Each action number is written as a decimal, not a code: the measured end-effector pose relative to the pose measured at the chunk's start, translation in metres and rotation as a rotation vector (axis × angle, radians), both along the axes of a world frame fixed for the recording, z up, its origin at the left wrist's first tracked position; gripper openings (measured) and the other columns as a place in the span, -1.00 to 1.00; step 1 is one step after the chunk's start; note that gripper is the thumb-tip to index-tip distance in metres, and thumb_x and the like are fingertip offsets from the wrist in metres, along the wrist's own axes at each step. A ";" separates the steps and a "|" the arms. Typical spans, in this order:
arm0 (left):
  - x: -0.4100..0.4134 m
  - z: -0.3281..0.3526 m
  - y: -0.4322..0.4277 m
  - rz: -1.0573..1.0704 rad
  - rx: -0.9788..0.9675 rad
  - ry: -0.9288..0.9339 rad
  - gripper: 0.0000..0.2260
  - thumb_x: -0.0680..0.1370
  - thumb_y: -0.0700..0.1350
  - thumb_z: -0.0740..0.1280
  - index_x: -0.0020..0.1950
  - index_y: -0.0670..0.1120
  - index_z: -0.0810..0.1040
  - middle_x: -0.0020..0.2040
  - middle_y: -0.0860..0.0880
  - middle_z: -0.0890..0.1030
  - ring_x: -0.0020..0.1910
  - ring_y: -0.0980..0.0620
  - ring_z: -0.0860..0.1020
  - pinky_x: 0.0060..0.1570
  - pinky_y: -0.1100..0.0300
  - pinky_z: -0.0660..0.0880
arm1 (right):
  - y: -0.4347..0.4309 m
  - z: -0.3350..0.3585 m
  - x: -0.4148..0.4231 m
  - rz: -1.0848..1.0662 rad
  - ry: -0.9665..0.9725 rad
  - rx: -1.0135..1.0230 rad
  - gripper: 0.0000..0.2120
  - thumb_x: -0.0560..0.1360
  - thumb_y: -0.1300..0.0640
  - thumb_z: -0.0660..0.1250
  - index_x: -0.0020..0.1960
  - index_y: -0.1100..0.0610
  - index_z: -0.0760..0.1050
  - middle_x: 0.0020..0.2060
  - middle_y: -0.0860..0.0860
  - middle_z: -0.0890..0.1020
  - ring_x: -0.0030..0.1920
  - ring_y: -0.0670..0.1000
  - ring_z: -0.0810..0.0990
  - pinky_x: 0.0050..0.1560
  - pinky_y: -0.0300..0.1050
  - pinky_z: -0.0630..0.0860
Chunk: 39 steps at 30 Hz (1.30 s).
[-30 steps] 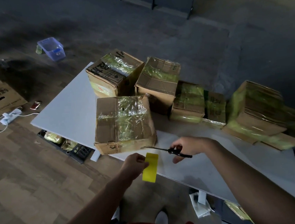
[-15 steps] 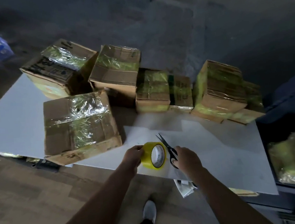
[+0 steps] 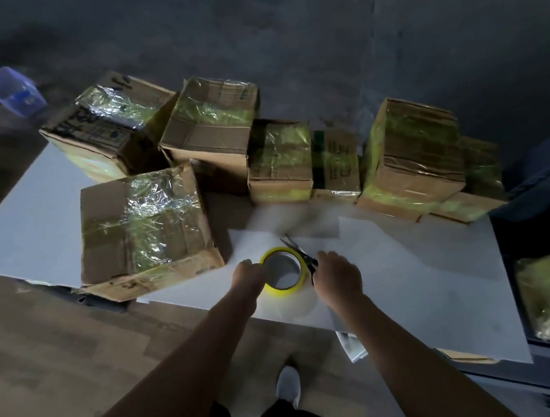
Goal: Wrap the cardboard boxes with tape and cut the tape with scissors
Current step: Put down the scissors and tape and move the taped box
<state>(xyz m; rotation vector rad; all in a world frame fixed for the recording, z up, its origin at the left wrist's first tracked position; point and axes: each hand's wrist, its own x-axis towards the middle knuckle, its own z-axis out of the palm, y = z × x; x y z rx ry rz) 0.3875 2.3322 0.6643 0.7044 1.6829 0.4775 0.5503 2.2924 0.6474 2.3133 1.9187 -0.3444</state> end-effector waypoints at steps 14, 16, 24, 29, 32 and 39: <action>-0.076 0.061 0.013 -0.460 0.711 0.539 -0.88 0.52 -0.15 0.28 -0.01 -0.10 0.59 -0.08 -0.13 0.65 -0.11 -0.20 0.59 -0.23 0.10 0.47 | 0.058 0.036 -0.104 0.192 0.145 0.255 -0.75 0.55 0.18 0.08 0.10 0.15 0.50 0.04 0.07 0.55 0.07 0.09 0.56 -0.13 -0.11 0.45; -0.111 0.064 0.019 -0.571 0.880 0.660 -0.92 0.52 -0.15 0.32 -0.08 -0.12 0.58 -0.14 -0.14 0.62 -0.17 -0.21 0.57 -0.31 0.03 0.49 | 0.062 0.042 -0.126 0.126 0.259 0.311 -0.77 0.57 0.16 0.13 0.11 0.14 0.53 0.05 0.10 0.58 0.08 0.13 0.56 -0.03 -0.08 0.46; -0.217 0.030 0.042 -1.009 1.163 0.807 -0.80 0.35 -0.06 0.57 -0.10 -0.06 0.64 -0.12 -0.07 0.60 -0.13 -0.17 0.57 -0.27 0.02 0.55 | 0.078 0.048 -0.201 -0.061 0.369 0.189 -0.66 0.59 0.02 0.18 0.34 0.05 0.38 0.21 0.11 0.54 0.21 0.18 0.49 0.08 -0.02 0.43; -0.221 0.020 0.049 -1.198 1.160 0.925 -0.56 0.23 0.02 0.59 0.06 -0.02 0.62 -0.07 -0.04 0.58 -0.11 -0.09 0.56 -0.18 0.07 0.54 | 0.076 0.042 -0.222 -0.288 0.551 0.184 -0.39 0.50 -0.06 0.37 0.45 0.12 0.25 0.31 0.13 0.46 0.29 0.15 0.46 0.22 0.01 0.43; -0.218 0.020 0.054 -1.260 1.039 0.852 -0.45 0.39 0.07 0.48 0.34 0.04 0.42 0.17 -0.03 0.45 0.14 -0.08 0.43 0.07 0.07 0.44 | 0.077 0.042 -0.227 -0.452 0.768 0.165 -0.35 0.39 -0.05 0.50 0.36 0.14 0.35 0.20 0.12 0.57 0.22 0.11 0.54 0.14 -0.09 0.46; -0.258 0.039 0.105 -0.878 0.970 0.839 -0.48 0.52 0.15 0.32 0.39 -0.09 0.38 0.33 -0.18 0.43 0.30 -0.20 0.38 0.18 -0.13 0.38 | 0.089 0.048 -0.201 -0.350 0.618 -0.042 -0.24 0.43 -0.01 0.46 0.51 0.11 0.20 0.44 0.08 0.36 0.41 0.07 0.35 0.26 -0.18 0.26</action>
